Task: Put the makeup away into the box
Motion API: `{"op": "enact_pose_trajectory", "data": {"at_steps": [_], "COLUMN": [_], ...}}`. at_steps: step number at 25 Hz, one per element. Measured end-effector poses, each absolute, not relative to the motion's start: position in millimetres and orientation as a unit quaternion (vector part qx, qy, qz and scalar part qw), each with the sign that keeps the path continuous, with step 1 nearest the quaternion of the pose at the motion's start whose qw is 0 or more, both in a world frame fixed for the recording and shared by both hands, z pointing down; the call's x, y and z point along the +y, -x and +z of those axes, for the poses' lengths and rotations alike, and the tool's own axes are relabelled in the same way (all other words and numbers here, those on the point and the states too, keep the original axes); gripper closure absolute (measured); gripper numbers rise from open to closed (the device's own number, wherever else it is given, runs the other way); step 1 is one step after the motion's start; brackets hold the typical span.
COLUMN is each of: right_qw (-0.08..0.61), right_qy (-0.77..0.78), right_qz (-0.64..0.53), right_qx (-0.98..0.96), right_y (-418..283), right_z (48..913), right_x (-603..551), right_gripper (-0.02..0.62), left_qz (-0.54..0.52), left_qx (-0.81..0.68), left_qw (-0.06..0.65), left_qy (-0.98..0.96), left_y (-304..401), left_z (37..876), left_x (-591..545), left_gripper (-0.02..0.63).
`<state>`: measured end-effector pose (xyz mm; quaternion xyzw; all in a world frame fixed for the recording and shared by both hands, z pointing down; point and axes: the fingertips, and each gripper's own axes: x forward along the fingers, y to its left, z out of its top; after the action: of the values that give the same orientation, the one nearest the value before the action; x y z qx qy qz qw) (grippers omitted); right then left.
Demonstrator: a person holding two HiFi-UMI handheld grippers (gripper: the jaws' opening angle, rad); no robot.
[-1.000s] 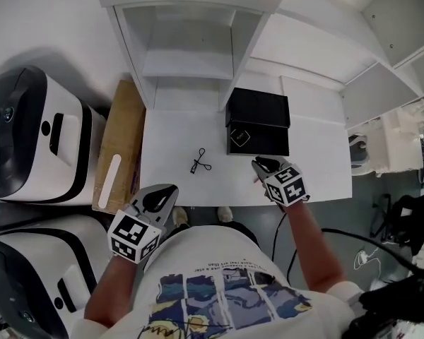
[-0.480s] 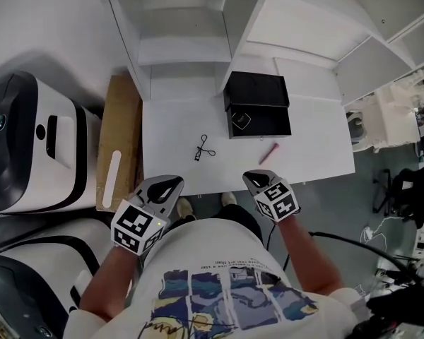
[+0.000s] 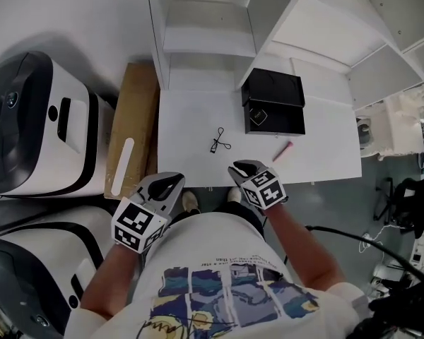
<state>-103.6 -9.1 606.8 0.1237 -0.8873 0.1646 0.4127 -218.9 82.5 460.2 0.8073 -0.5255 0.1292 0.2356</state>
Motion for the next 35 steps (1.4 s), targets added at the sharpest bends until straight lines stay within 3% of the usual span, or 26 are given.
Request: {"op": "enact_pose_trajectory", "data": {"at_steps": [10,20,23,28,35], "right_qw": [0.384,0.382,0.378,0.387,0.403], "right_qy": [-0.151,-0.211,-0.214,-0.226,-0.214], "right_qz": [0.259,0.308,0.313,0.293,0.267], "right_qx": [-0.873,-0.845,-0.845,-0.845,-0.849], "right_y": [153,165,168,162,148], "right_z": [633,662,665,666,670], "right_x": [-25,-47,-48,-53,-51], "right_gripper": [0.422,0.419,0.431,0.511,0.535], "left_qz": [0.126,0.137,0.14,0.144,0.146], "left_qx": [-0.559,-0.581,-0.584,-0.582,-0.574], "left_qw": [0.25,0.258,0.258,0.256,0.252], "left_qy": [-0.78,-0.76,-0.757,-0.758,-0.765], "left_y": [240,251,252,250,246], "left_z": [466,468,469,468,466], "left_x": [107,123,126,126,122], "left_gripper": [0.592,0.592,0.592,0.592,0.592]}}
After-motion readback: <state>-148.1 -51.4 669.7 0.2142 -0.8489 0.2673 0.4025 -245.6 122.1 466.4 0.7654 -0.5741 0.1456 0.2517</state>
